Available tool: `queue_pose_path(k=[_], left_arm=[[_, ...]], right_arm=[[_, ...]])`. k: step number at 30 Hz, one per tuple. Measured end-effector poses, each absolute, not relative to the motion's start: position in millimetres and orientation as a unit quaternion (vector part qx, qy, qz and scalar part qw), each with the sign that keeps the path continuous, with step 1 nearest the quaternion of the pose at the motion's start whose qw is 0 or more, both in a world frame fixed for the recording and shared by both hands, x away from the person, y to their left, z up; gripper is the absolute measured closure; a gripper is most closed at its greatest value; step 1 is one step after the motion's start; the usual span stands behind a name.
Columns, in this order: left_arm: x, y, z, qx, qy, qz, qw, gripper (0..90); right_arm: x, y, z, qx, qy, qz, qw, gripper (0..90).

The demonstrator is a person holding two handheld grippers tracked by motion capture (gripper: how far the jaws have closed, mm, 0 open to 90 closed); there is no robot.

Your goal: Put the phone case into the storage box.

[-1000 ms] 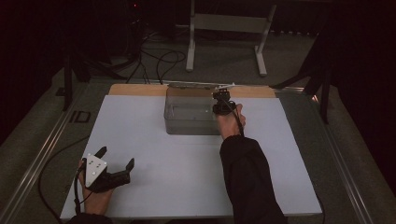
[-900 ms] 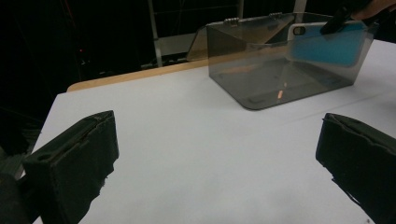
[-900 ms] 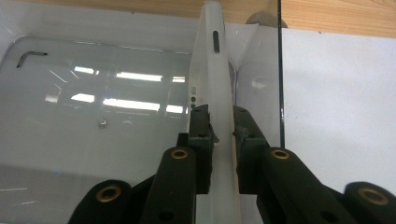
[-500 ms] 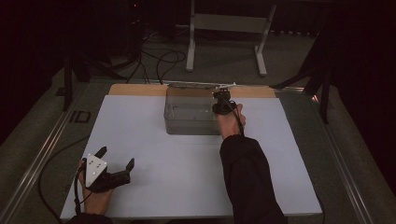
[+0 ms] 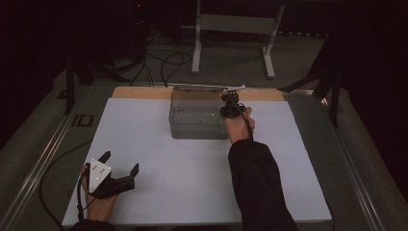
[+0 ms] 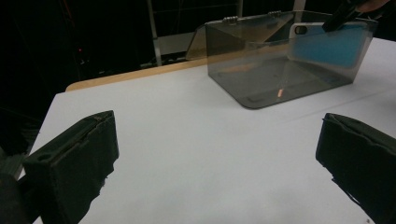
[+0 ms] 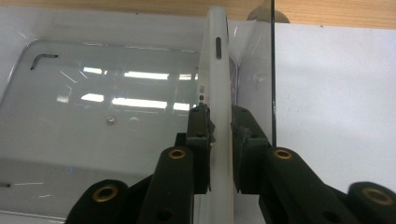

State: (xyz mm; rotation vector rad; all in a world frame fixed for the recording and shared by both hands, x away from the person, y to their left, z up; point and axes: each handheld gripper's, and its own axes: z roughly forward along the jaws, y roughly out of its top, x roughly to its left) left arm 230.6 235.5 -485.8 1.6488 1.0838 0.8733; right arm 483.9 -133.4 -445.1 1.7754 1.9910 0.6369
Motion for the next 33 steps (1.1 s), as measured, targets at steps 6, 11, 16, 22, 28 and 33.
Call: queue_pose_path(k=[6,11,16,22,28,33], left_arm=[[231,236,-486,0.674,0.443,0.356,0.472,0.2],[231,235,-486,0.674,0.443,0.356,0.473,0.2],[231,235,-486,0.674,0.443,0.356,0.472,0.2],[231,235,-486,0.675,0.442,0.356,0.472,0.2],[231,235,-486,0.674,0.443,0.356,0.473,0.2],[231,234,-486,0.675,0.442,0.356,0.472,0.2]], right_arm=[[483,-134,-443,0.632,0.713,0.23,0.199,78.4],[483,-134,-443,0.631,0.714,0.227,0.2,80.2],[481,-133,-442,0.629,0.715,0.226,0.205,80.1],[476,-133,-436,0.617,0.72,0.234,0.215,76.2],[472,-135,-431,0.613,0.717,0.249,0.219,69.7],[469,-138,-428,0.605,0.719,0.266,0.215,62.1]])
